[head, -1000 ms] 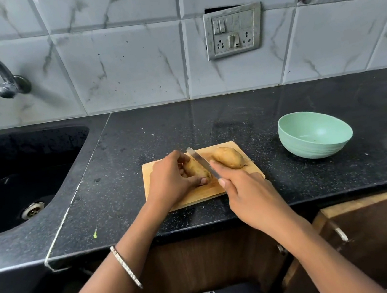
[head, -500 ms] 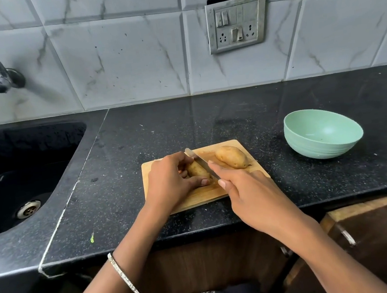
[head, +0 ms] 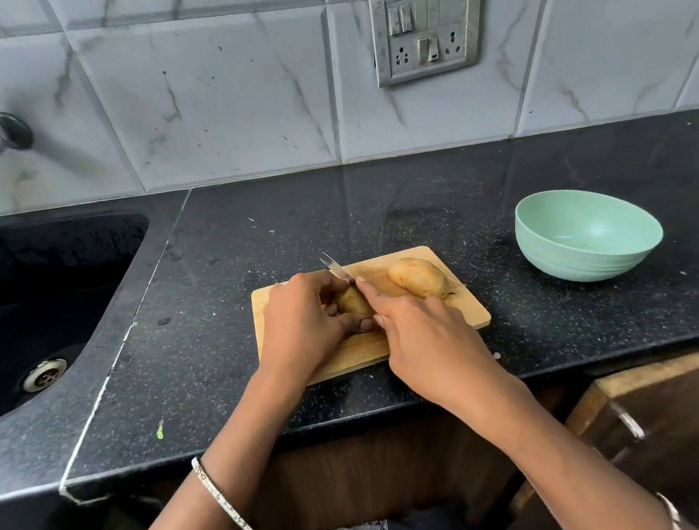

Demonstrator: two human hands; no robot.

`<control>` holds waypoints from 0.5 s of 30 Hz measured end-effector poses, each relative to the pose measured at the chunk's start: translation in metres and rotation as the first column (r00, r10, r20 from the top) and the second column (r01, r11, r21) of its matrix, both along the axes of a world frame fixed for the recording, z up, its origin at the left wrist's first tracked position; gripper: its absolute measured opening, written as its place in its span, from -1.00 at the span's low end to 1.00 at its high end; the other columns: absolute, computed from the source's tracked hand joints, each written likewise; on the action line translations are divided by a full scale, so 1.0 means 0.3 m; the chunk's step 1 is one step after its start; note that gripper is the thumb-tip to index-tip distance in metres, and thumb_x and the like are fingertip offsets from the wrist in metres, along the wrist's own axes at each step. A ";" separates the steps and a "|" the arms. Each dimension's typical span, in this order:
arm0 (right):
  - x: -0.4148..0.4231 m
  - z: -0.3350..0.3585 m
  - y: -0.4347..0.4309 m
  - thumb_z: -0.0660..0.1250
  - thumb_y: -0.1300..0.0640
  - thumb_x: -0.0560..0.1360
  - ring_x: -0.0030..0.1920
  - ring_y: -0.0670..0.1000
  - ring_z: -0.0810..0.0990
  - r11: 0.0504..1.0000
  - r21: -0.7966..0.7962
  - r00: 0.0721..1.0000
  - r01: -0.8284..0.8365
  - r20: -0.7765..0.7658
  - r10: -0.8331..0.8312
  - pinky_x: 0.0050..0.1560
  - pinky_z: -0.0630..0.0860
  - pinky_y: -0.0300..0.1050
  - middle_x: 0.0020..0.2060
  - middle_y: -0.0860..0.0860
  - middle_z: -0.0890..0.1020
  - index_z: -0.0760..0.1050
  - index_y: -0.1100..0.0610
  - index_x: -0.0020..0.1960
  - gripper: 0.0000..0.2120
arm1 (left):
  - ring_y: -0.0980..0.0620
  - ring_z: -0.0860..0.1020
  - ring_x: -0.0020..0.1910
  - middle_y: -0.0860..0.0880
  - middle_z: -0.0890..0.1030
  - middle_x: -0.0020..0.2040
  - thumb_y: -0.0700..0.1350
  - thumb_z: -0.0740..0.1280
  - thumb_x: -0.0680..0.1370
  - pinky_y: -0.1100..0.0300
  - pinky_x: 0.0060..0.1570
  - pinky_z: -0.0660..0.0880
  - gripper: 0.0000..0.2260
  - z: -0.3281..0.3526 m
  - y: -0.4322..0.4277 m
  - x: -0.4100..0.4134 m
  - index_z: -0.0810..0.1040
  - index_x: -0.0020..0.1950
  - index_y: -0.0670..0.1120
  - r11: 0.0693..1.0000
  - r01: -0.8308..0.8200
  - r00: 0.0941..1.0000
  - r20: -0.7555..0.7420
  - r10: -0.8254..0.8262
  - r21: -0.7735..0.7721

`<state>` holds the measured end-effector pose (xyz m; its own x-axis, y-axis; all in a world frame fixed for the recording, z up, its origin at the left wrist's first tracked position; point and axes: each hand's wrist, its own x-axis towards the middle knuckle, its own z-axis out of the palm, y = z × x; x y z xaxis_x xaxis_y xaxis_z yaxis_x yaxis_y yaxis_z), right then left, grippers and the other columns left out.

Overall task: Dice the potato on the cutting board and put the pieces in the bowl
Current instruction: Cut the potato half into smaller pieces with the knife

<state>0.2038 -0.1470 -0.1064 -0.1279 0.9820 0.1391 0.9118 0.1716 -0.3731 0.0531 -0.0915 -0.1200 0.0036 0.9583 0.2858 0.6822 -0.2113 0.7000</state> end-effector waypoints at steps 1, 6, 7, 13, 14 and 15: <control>0.010 -0.003 -0.011 0.10 0.09 0.69 0.16 0.19 0.57 1.000 -0.002 1.000 0.001 -0.005 -0.001 0.00 0.50 0.06 0.20 0.03 0.62 0.04 -0.27 0.60 -0.44 | 0.10 0.66 -0.15 0.08 0.70 -0.12 -0.01 0.68 0.18 0.05 0.01 0.60 -0.55 0.003 0.000 0.000 0.68 0.02 -0.01 1.000 -0.001 1.000 0.004 0.001 -0.007; 0.033 -0.019 -0.084 0.06 0.05 0.71 0.15 0.16 0.55 0.999 -0.035 1.000 -0.002 0.008 0.002 -0.10 0.39 -0.02 0.18 0.02 0.61 -0.02 -0.26 0.61 -0.45 | 0.19 0.65 -0.14 0.11 0.69 -0.12 0.00 0.68 0.17 0.28 -0.02 0.58 -0.53 0.009 0.002 -0.008 0.68 0.04 -0.02 0.999 0.014 1.000 0.021 -0.013 -0.035; 0.030 -0.020 -0.079 0.08 0.06 0.71 0.16 0.17 0.54 0.999 -0.034 1.000 0.004 0.016 -0.004 -0.09 0.38 -0.02 0.18 0.03 0.60 -0.04 -0.26 0.62 -0.43 | 0.22 0.64 -0.14 0.12 0.68 -0.11 0.00 0.68 0.18 0.37 -0.06 0.56 -0.53 0.008 0.002 -0.008 0.68 0.03 -0.01 0.999 0.019 1.000 0.022 -0.018 -0.036; -0.004 -0.024 -0.009 0.14 0.12 0.68 0.17 0.22 0.52 0.999 -0.034 0.997 0.007 0.076 -0.004 -0.07 0.31 -0.02 0.20 0.14 0.56 -0.03 -0.21 0.63 -0.38 | 0.30 0.61 -0.14 0.11 0.68 -0.10 -0.05 0.68 0.18 0.36 -0.04 0.59 -0.57 -0.006 0.005 -0.012 0.68 0.01 -0.01 0.999 0.026 0.996 0.085 -0.022 -0.040; -0.002 -0.025 -0.008 0.15 0.12 0.68 0.17 0.22 0.51 1.000 -0.031 0.997 0.003 0.076 -0.001 -0.07 0.31 -0.02 0.20 0.13 0.55 -0.03 -0.22 0.63 -0.37 | 0.31 0.60 -0.15 0.12 0.68 -0.11 -0.05 0.68 0.18 0.36 -0.05 0.59 -0.56 -0.004 0.006 -0.012 0.68 0.01 -0.01 0.999 0.027 0.997 0.076 -0.023 -0.041; 0.002 -0.027 -0.012 0.15 0.12 0.68 0.16 0.22 0.52 0.999 -0.032 0.997 0.000 0.080 0.002 -0.07 0.31 -0.02 0.20 0.12 0.55 -0.04 -0.22 0.63 -0.36 | 0.31 0.60 -0.15 0.12 0.68 -0.11 -0.04 0.68 0.18 0.37 -0.06 0.58 -0.55 -0.003 0.007 -0.011 0.68 0.01 -0.01 0.999 0.028 0.998 0.065 -0.025 -0.040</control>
